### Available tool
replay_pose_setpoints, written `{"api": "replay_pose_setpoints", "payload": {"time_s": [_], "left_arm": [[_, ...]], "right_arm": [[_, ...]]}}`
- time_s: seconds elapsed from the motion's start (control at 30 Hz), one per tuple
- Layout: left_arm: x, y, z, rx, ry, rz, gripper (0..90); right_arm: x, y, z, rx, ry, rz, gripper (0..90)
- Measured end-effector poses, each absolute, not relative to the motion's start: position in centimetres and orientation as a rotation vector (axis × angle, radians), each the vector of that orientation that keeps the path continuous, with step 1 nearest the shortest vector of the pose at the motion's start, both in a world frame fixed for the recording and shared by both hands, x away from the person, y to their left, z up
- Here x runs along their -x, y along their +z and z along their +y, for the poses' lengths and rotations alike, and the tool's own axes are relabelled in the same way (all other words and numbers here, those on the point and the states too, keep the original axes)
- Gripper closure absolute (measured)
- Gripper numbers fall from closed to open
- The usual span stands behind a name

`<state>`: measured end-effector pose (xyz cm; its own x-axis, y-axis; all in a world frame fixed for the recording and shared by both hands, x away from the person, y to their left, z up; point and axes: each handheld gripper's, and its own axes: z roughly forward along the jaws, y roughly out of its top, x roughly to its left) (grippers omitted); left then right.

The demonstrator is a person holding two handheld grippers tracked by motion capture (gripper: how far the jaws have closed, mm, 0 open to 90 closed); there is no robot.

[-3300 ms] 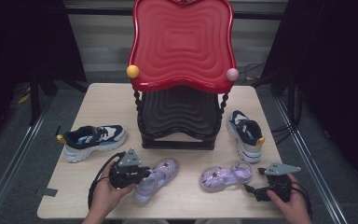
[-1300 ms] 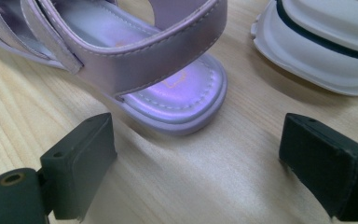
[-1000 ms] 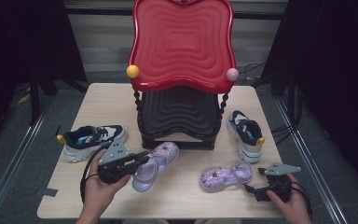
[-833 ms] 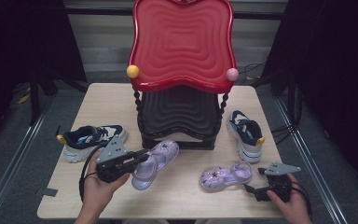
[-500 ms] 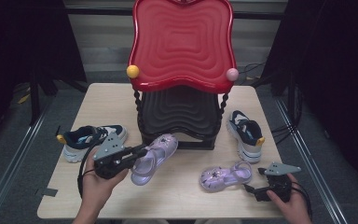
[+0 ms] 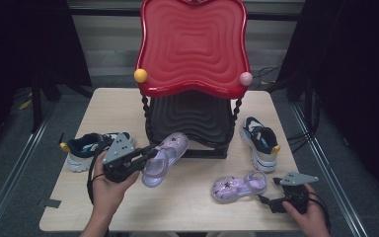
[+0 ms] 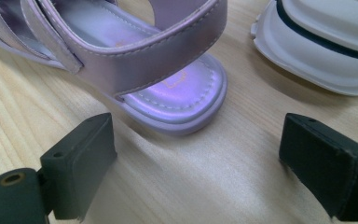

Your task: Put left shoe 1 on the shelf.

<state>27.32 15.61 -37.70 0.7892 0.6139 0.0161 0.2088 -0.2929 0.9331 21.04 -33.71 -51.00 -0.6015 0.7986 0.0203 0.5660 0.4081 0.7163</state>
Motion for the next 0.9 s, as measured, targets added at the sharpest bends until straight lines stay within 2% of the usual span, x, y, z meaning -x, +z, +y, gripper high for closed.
{"api": "replay_pose_setpoints", "payload": {"time_s": [0.9], "left_arm": [[-29.6,-37.5,13.6,-1.765,0.54,0.692,83.4]], "right_arm": [[-21.0,-51.0,-33.7,-1.182,1.004,2.344,9.8]]}}
